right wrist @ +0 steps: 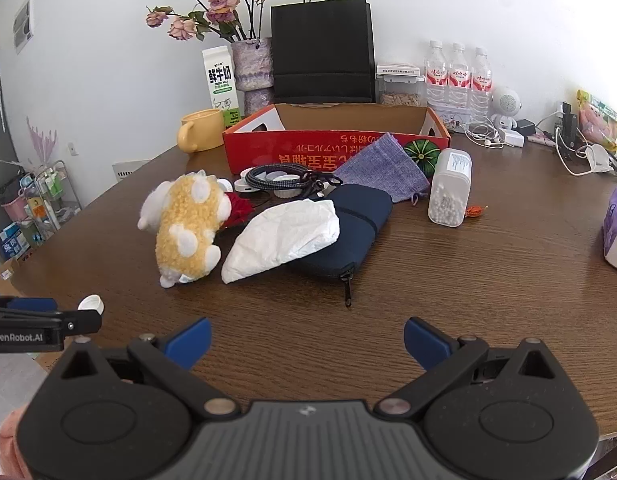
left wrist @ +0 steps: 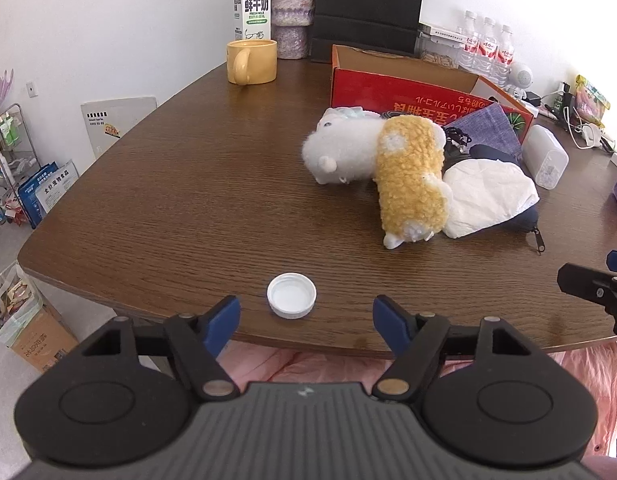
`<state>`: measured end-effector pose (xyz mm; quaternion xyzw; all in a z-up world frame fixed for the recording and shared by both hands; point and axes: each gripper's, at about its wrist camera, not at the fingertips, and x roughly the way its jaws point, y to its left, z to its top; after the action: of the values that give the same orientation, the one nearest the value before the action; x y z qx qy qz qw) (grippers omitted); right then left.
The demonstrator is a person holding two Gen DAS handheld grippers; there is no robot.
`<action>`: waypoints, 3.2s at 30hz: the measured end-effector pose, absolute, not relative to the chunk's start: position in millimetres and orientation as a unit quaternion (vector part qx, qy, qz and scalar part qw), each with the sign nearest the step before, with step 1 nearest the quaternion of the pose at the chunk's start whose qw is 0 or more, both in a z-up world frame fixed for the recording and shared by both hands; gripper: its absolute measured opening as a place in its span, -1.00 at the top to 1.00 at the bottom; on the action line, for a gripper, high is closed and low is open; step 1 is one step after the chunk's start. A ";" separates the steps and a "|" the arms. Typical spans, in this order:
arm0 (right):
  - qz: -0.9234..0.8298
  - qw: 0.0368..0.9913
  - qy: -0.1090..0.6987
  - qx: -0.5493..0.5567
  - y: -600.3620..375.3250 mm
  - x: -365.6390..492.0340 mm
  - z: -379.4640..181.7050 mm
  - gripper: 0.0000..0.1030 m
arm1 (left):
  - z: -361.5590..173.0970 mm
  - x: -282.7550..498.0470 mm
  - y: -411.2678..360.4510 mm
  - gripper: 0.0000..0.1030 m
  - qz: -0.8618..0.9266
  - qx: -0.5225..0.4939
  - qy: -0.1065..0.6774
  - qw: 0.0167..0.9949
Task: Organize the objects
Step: 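Grasp the white bottle cap with the left tool while the right tool grasps the white tissue, then carry the cap and tissue into the cardboard box and open both tools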
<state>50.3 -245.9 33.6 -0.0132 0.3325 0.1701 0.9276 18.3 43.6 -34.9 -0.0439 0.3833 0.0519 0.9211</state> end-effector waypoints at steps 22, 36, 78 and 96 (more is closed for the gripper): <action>0.182 0.930 0.281 -0.151 -188.2 109.2 22.9 -1.00 | -40.3 50.2 56.0 0.45 0.041 -0.054 0.362 0.930; 0.220 0.914 0.286 -0.183 -163.6 153.8 2.8 -1.00 | -41.8 62.1 56.7 0.45 0.042 -0.054 0.368 0.927; 0.252 0.955 0.157 -0.025 -246.7 159.4 91.0 0.89 | 46.2 134.0 -16.4 0.45 -0.009 -0.009 0.280 0.960; 0.240 0.961 0.135 0.002 -250.5 324.4 114.2 0.89 | 56.5 318.4 -35.2 0.45 -0.007 0.000 0.298 0.955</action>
<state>324.4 -250.5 114.2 0.0023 0.1352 0.2399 0.9613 318.4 -35.2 56.5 -0.0003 0.2980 -0.0072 0.9546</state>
